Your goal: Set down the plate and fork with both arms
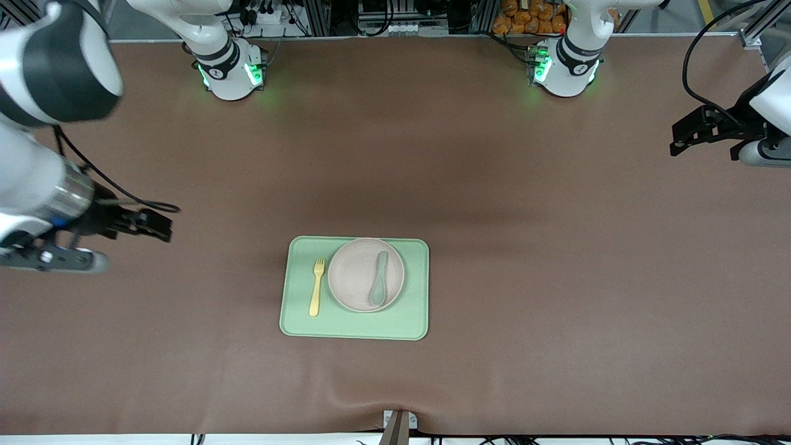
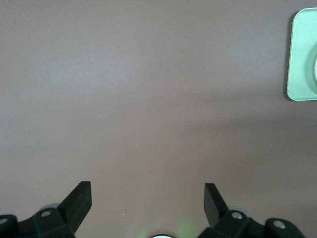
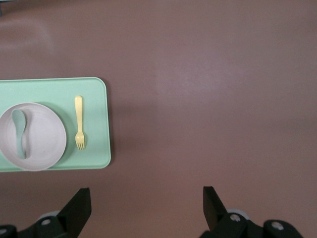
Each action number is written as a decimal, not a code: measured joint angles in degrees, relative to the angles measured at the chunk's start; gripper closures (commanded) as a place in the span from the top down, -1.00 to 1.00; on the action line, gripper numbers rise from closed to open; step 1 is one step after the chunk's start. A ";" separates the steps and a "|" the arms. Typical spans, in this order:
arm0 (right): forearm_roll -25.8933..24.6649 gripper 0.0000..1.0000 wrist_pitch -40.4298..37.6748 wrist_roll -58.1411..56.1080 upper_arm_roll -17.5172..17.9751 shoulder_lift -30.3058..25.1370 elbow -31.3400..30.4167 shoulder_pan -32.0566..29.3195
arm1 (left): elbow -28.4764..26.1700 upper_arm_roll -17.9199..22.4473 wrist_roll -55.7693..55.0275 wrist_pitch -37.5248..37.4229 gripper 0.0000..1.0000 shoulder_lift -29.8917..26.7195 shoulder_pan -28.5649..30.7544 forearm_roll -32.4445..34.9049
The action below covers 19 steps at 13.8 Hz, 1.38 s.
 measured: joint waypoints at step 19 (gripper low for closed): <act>1.28 1.00 6.60 -11.51 -8.00 -18.48 -19.61 -0.60 | -0.03 0.07 0.00 0.00 1.00 0.05 0.03 0.00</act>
